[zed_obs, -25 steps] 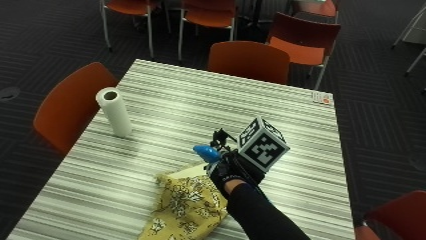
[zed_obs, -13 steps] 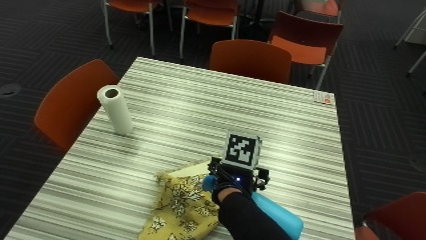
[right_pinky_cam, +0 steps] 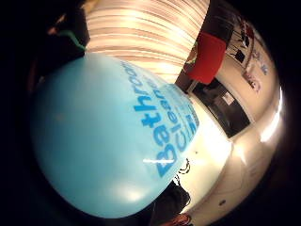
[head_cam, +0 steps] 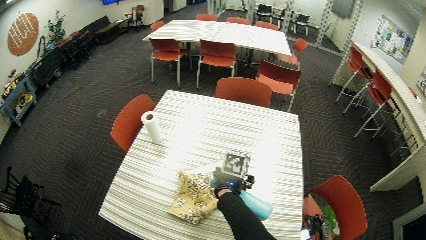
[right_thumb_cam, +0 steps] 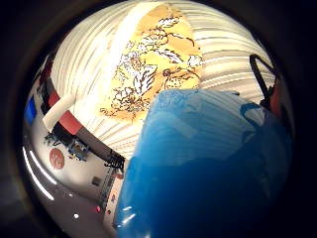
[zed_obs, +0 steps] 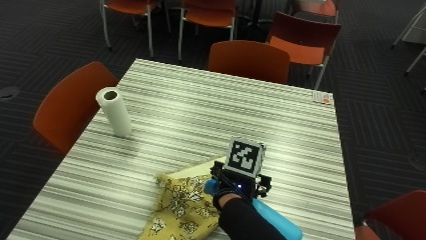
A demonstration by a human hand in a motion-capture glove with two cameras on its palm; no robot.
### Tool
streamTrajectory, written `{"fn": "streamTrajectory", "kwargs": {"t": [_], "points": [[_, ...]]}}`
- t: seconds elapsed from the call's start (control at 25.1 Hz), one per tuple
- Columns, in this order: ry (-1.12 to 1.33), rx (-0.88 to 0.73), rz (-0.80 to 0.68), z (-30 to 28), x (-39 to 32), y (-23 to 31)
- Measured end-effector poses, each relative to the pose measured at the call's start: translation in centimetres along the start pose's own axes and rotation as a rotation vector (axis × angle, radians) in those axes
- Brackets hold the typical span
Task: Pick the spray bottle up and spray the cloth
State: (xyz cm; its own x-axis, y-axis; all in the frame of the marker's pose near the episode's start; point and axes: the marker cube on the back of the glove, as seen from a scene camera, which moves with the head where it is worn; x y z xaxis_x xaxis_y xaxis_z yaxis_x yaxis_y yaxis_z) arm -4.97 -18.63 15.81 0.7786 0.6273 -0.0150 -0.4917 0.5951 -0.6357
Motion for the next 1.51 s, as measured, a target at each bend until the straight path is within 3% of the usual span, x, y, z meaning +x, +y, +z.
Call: {"fn": "streamTrajectory", "kwargs": {"t": [0.2, 0.48, 0.8, 0.92, 1.19, 1.51], "points": [[-0.184, 0.019, -0.111, -1.3, -0.4, 1.2], [-0.657, 0.143, -0.318, -2.9, 0.3, 3.2], [-1.242, 0.471, -0.531, -4.3, 3.2, 8.1], [-1.399, 0.555, -0.542, -4.4, 4.6, 9.3], [-1.426, 0.611, -0.478, -4.0, 5.7, 8.8], [-1.403, 0.607, -0.514, -5.1, 3.4, 9.0]]}}
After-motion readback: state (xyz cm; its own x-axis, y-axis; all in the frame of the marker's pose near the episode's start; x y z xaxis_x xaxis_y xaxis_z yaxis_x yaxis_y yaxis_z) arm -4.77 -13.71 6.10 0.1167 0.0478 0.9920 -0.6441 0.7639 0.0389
